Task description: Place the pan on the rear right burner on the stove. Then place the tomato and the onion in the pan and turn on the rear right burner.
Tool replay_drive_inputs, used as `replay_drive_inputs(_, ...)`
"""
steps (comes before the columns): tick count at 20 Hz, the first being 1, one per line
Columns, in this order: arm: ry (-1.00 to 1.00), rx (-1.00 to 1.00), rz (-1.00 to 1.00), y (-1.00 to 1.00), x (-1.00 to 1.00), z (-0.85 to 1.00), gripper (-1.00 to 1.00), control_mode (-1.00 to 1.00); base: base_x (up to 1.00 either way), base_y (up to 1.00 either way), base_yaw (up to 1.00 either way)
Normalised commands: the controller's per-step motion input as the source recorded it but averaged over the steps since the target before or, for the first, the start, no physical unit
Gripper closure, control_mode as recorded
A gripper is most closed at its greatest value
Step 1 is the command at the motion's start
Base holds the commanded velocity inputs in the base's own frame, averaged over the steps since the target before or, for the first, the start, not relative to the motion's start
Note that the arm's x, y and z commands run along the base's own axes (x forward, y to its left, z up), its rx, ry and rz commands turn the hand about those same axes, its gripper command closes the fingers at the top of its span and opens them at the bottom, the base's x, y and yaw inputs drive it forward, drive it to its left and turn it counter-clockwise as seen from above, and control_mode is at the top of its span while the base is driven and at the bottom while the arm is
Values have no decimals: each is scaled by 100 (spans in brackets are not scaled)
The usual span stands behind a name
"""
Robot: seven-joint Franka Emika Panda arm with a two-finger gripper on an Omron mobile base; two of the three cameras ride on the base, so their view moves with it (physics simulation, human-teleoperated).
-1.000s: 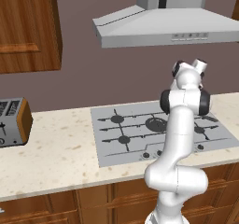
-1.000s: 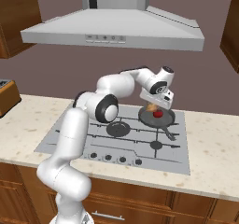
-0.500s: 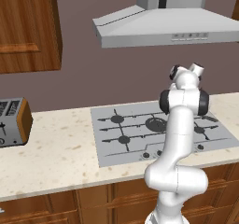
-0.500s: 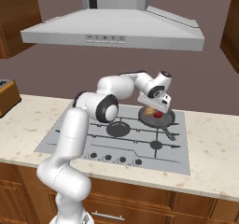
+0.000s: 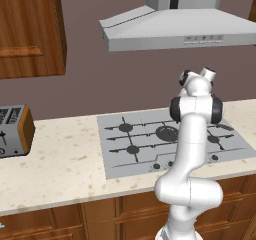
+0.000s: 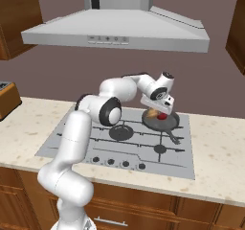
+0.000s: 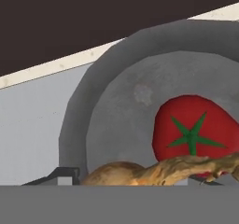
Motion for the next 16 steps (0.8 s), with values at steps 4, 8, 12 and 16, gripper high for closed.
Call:
replay_drive_inputs(4,0,0,0,0,28,-25,100,-100,0,0,0)
replay_drive_inputs(8,0,-2,0,0,30,-36,100,-100,0,0,0)
replay_drive_inputs(12,0,-1,0,0,9,-16,100,-100,0,0,0)
replay_drive_inputs(16,0,0,0,0,0,0,100,-100,0,0,0)
